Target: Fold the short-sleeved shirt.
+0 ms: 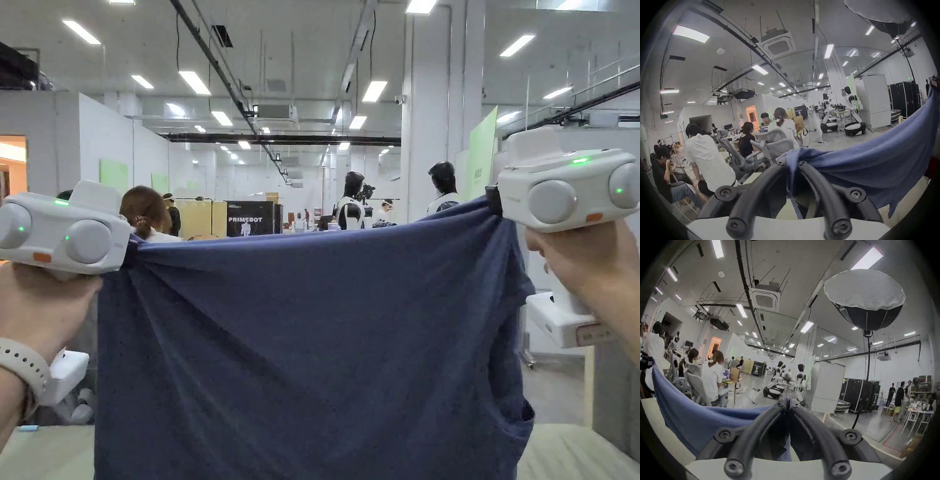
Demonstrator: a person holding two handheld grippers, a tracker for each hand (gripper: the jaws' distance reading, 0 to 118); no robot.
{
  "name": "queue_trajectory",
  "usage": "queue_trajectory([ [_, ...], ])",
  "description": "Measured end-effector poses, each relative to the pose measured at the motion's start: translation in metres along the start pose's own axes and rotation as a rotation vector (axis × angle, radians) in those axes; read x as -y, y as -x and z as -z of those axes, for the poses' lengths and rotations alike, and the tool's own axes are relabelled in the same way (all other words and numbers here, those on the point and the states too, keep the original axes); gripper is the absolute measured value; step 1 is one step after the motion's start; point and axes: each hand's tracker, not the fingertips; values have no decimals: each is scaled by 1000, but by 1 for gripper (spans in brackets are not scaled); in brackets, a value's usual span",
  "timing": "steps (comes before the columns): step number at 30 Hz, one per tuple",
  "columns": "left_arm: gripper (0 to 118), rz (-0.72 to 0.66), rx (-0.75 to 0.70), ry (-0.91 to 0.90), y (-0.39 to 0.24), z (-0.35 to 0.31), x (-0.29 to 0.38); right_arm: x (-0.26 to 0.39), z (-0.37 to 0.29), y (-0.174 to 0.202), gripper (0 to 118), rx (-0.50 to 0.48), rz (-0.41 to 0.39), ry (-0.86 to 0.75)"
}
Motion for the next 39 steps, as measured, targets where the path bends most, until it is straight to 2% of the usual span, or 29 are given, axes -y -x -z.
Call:
queue_trajectory([
  [4,5,-39,11,76,-14,27,34,43,14,7,3,-11,35,57],
  [7,5,-31,21,147,-33,44,71,87,27,16,3,-12,28,151],
  [9,5,-25,26,176,-43,48,91,112,31,19,3,-1,33,160],
  [13,5,-19,40,193,-47,45,100,122,37,13,3,-9,27,186],
  [18,5,-1,46,193,-46,20,101,122,12,9,3,-10,14,194],
  [25,5,3,104,251,-42,-64,156,174,-81,5,3,-17,-3,310],
  [28,5,11,132,297,-41,-111,197,210,-136,6,3,-27,-63,391],
  [31,5,65,150,363,-38,-157,251,264,-194,9,3,-75,-98,498],
  [35,5,-19,197,505,-30,-216,334,349,-262,17,3,-148,-109,676],
  [39,5,-9,207,632,-28,-265,409,418,-316,27,3,-225,-60,803],
])
